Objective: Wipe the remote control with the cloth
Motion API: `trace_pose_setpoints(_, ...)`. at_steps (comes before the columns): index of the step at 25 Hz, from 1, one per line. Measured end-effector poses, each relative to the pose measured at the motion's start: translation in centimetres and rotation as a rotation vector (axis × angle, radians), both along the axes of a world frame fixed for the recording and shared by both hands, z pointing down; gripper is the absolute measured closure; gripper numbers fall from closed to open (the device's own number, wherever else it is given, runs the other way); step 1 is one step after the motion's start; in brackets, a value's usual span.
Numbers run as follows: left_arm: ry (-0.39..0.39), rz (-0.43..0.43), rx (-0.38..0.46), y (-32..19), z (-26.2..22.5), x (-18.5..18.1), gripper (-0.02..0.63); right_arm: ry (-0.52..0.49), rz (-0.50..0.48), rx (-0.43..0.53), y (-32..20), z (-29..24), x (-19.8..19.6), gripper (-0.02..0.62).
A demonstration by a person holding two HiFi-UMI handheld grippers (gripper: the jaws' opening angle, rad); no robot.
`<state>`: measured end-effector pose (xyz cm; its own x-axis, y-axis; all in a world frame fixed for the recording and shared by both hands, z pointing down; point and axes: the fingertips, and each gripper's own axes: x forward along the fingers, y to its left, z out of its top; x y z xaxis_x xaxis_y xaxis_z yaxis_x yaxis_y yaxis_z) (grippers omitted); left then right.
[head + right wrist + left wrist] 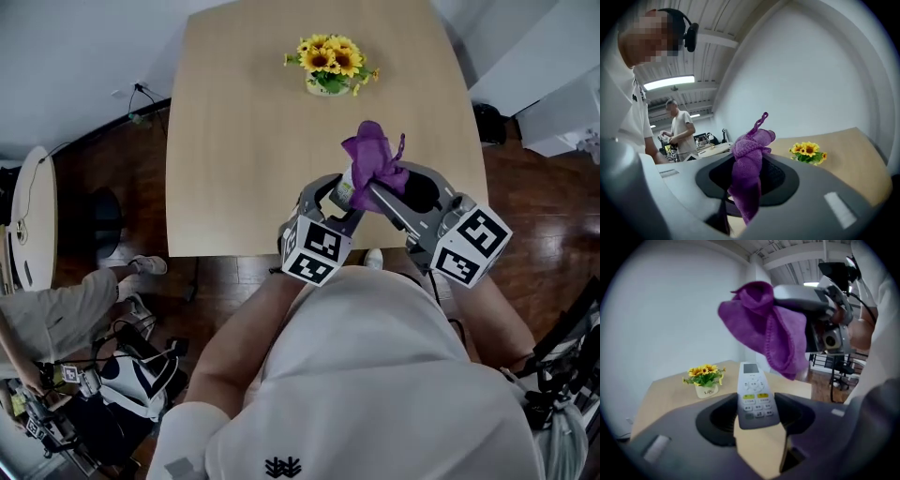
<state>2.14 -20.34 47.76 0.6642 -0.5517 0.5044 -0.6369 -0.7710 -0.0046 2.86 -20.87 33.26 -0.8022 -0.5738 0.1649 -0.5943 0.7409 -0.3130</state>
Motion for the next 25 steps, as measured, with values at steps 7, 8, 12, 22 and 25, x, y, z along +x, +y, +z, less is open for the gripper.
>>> trace_pose_setpoints(7,-0.003,0.089,0.054,0.9,-2.7,1.9,0.342,-0.044,-0.034,-0.038,-0.5,1.6,-3.4,0.468)
trace_pose_setpoints(8,-0.003,0.094,0.057,0.9,-2.9,1.8,0.342,-0.025,-0.026,-0.031,-0.7,1.9,-3.4,0.468)
trace_pose_setpoints(12,0.007,0.1,0.052,1.2,-3.3,1.3,0.342,0.048,0.014,0.017,-1.5,2.4,-2.4,0.469)
trace_pose_setpoints(22,0.026,0.1,0.062,1.8,-4.3,0.2,0.344,0.118,0.181,0.057,-5.9,1.8,3.3,0.469)
trace_pose_setpoints(25,0.032,0.103,0.064,2.1,-4.5,0.0,0.344,0.142,0.236,0.074,-7.2,1.5,5.4,0.469)
